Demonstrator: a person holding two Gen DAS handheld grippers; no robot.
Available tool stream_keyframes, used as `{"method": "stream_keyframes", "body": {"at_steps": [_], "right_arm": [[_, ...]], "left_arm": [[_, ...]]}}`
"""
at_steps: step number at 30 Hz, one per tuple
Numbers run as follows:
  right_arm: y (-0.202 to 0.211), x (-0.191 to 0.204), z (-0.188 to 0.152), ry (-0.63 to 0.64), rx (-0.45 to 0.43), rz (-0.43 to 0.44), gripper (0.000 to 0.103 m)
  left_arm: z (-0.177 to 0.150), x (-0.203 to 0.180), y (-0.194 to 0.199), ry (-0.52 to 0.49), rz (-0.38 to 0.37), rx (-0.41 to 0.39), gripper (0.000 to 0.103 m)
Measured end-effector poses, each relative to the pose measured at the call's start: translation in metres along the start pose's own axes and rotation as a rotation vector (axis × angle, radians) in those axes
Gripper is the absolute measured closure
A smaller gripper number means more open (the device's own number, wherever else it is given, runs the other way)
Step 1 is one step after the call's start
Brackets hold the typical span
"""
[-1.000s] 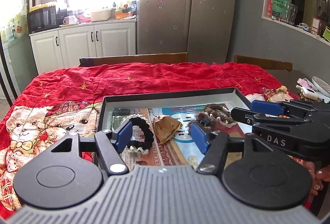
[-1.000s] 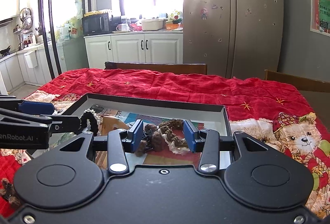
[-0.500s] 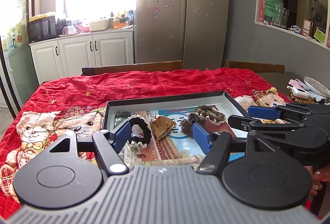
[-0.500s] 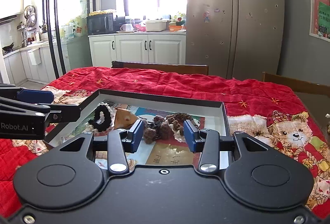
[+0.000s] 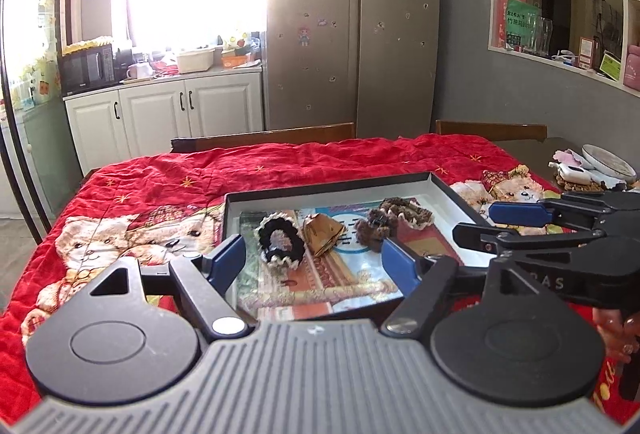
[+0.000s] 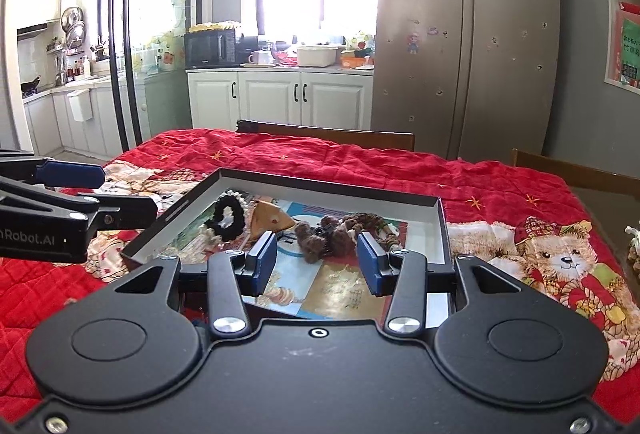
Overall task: Organize objects
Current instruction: 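Withdraw both tools from the box toward the remaining accessories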
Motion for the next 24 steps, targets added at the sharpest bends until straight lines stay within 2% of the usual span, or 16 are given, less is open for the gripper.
{"method": "stream_keyframes", "body": {"at_steps": [24], "right_arm": [[0.051,0.033,-0.044,0.004,0.027,0.073,0.056]], "left_arm": [[-0.045,0.025,0.046,-0.006,0.022,0.018,0.016]]}}
Point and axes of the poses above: each gripper's, at about its wrist camera, not at the fingertips, and y roughly against the way its jaws point, x to its left, z to its top, the point moved 10 cm from there along -y, roughly the way its jaws point
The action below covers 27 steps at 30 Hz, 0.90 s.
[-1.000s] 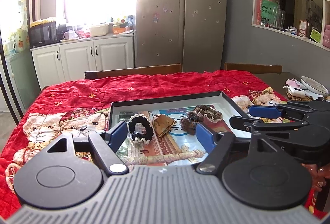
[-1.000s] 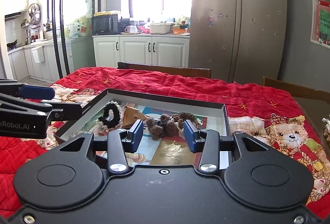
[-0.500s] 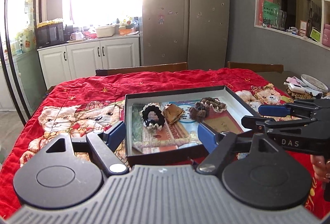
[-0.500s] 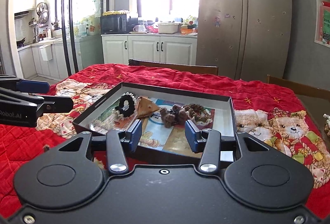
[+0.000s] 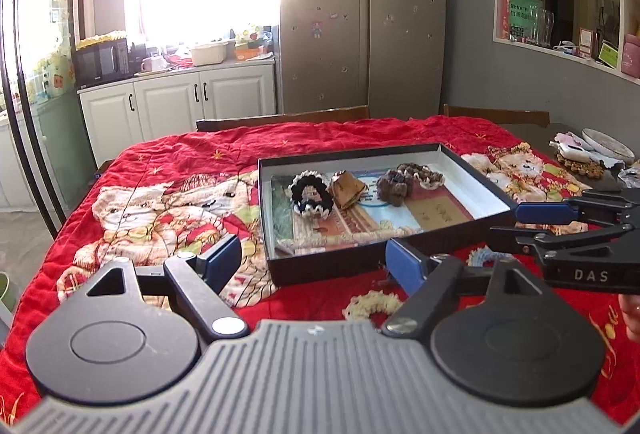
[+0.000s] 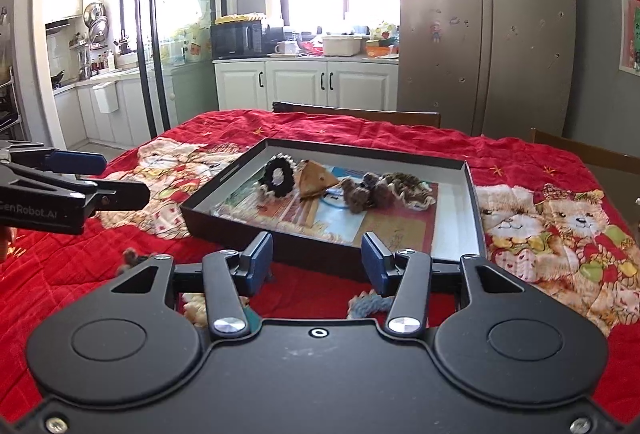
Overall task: Organize objects
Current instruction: 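Withdraw both tools from the box toward the remaining accessories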
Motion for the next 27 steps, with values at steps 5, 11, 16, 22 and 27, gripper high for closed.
{"method": "stream_keyframes", "body": {"at_steps": [5,11,16,22,27], "right_arm": [[0.006,0.006,-0.010,-0.004,0.007,0.006,0.056],[0.008,0.013,-0.019,-0.014,0.022,0.018,0.056],[0.007,0.017,-0.028,-0.031,0.031,0.035,0.056],[0.004,0.022,-0.035,-0.042,0.027,0.062,0.054],[0.002,0.025,-0.038,-0.040,0.028,0.074,0.054]], "left_arm": [[-0.010,0.003,0.002,-0.001,0.002,0.017,0.016],[-0.019,0.005,0.005,0.005,0.004,0.027,0.015],[-0.027,0.006,0.003,0.006,0.005,0.039,0.014],[-0.035,0.010,-0.001,0.009,0.017,0.058,0.012],[-0.042,0.012,-0.005,0.001,0.022,0.071,0.010]]}}
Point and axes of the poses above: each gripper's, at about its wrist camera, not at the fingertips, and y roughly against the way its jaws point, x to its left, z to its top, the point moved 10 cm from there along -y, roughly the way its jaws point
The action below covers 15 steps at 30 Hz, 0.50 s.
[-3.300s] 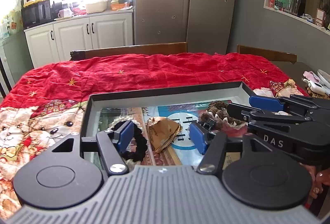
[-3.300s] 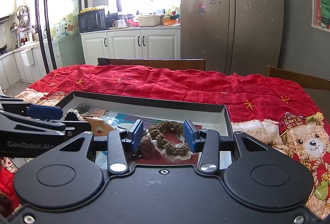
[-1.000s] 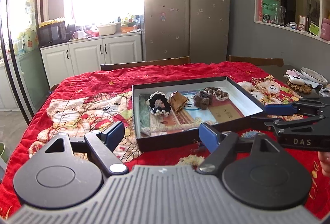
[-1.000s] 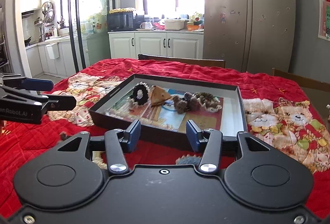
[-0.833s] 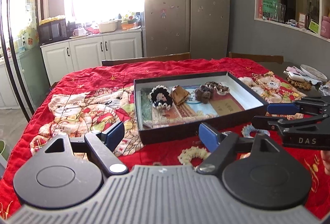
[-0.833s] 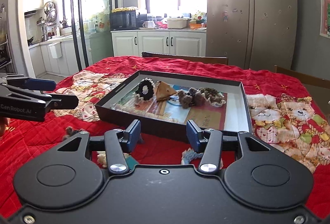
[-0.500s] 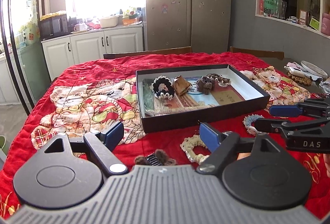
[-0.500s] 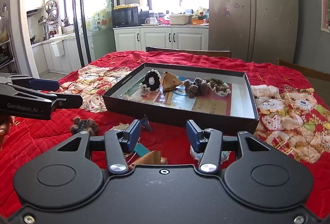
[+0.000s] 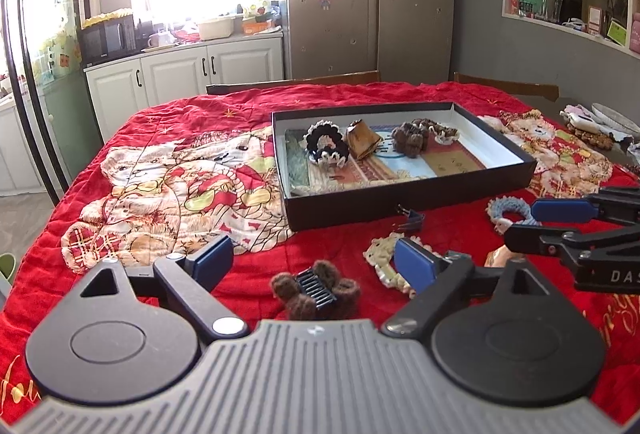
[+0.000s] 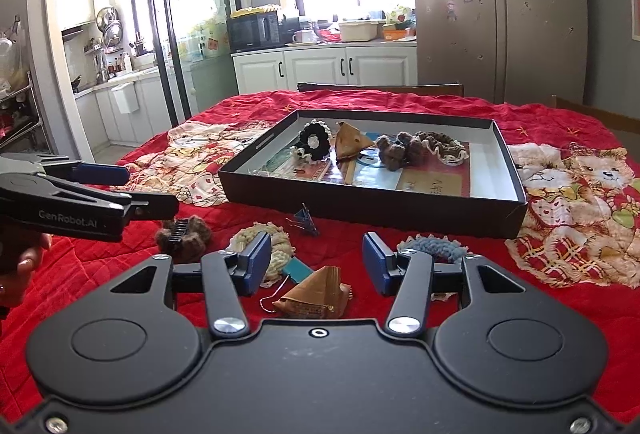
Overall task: Organize objects
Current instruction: 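Withdraw both tools from the box toward the remaining accessories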
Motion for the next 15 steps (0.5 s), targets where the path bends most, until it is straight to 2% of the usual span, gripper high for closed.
{"method": "stream_keyframes", "body": {"at_steps": [15], "right_arm": [[-0.020,0.003,-0.022,0.023,0.059,-0.004,0.053]], "left_arm": [[-0.027,0.001,-0.033,-0.032,-0.010,0.071,0.009]]}}
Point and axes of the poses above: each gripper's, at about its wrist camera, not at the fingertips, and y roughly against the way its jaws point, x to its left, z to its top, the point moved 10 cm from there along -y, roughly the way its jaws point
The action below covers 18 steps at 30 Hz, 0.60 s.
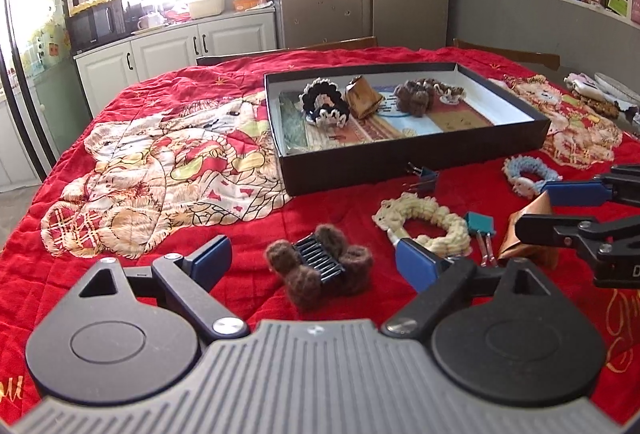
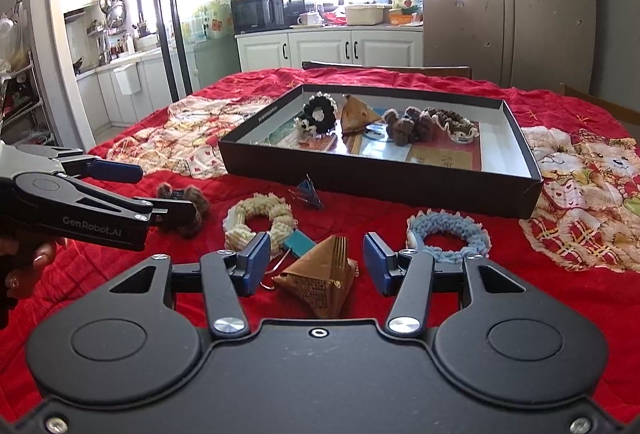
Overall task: Organize objects
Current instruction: 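Withdraw both tools from the box toward the remaining accessories, then grasp the brown fuzzy claw clip with the left tool while the right tool grasps the tan triangular item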
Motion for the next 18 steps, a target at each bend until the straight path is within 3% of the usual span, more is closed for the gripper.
{"method": "stream_keyframes", "body": {"at_steps": [13,18], "right_arm": [[-0.011,0.001,-0.011,0.023,0.037,-0.010,0.055],[-0.014,0.002,-0.014,0.033,0.043,-0.015,0.056]], "left_arm": [[-0.007,0.002,-0.015,0.013,-0.012,0.012,0.010],[-0.009,0.003,-0.018,0.019,-0.012,0.021,0.015]]}}
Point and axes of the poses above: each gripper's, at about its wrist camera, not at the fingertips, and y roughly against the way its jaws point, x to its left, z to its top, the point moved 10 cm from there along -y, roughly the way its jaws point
